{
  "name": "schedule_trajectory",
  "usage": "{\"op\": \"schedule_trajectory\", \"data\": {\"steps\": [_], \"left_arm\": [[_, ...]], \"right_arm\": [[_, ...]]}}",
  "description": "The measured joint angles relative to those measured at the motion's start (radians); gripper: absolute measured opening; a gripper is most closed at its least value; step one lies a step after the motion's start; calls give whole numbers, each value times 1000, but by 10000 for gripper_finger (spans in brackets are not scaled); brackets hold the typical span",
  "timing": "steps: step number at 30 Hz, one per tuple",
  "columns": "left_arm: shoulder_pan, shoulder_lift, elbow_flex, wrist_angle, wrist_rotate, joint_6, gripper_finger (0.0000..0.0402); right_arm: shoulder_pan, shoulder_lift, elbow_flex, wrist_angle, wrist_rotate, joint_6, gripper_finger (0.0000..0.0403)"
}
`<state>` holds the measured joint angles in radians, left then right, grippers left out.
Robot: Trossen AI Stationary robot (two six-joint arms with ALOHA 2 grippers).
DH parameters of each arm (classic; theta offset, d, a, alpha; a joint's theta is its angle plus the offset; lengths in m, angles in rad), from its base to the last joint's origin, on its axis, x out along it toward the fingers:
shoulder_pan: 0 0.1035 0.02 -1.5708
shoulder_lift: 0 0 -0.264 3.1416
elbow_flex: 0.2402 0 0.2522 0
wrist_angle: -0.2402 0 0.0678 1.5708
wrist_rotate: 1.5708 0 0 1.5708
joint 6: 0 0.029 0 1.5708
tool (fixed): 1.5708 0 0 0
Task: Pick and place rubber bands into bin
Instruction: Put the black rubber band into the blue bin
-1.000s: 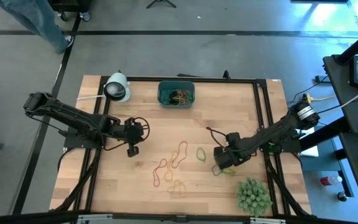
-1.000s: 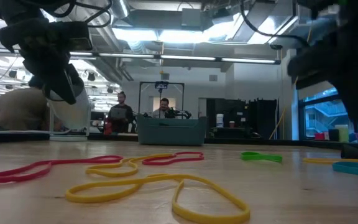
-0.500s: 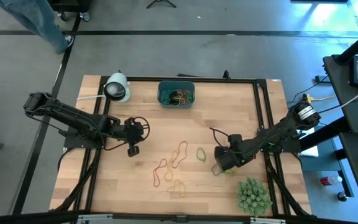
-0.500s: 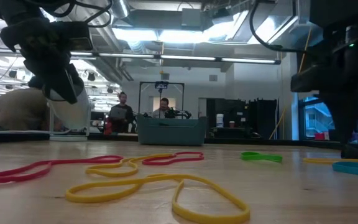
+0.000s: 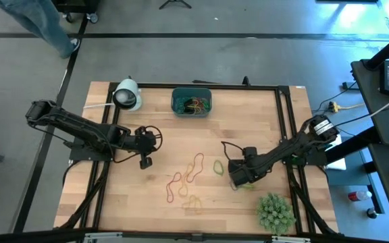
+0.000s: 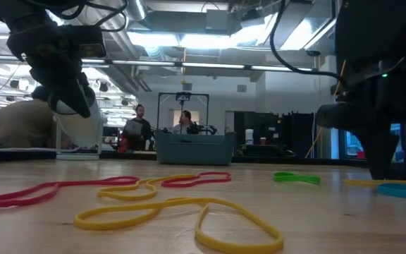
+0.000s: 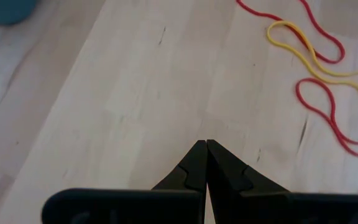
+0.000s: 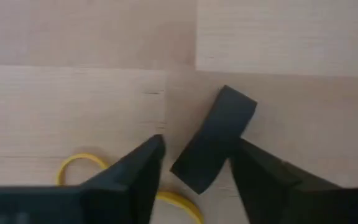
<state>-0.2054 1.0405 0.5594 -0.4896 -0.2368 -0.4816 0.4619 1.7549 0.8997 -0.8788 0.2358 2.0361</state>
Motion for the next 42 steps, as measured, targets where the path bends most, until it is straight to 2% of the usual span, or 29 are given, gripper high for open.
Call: {"op": "schedule_trajectory", "data": {"steps": [7, 8, 14, 18, 21, 25, 29, 33, 38, 42], "left_arm": [[0, 0, 0, -8, 2, 74, 2], [0, 0, 0, -8, 2, 86, 2], [0, 0, 0, -7, -25, 144, 2], [0, -1, 0, 1, -31, 173, 2], [0, -1, 0, 3, -34, 174, 2], [0, -1, 0, 23, -51, 190, 2], [17, -1, 0, 24, -78, 177, 2], [58, -1, 0, 24, -56, 172, 2], [119, -1, 0, 24, -51, 156, 2], [165, -1, 1, 27, -50, 128, 2]], "right_arm": [[-1, -19, 9, -16, -16, -5, 25], [-1, -19, 20, -30, -26, -7, 14], [-2, -29, 150, -177, -35, -6, 8], [-31, -30, 289, -313, 25, -57, 5], [-78, -30, 413, -419, 79, -157, 3], [-186, -31, 566, -475, 158, -382, 2], [-335, -32, 682, -415, 190, -702, 2], [-498, -32, 746, -257, 182, -1024, 1], [-676, -15, 753, -23, 64, -1315, 1], [-780, 53, 753, 43, -53, -1443, 0]]}}
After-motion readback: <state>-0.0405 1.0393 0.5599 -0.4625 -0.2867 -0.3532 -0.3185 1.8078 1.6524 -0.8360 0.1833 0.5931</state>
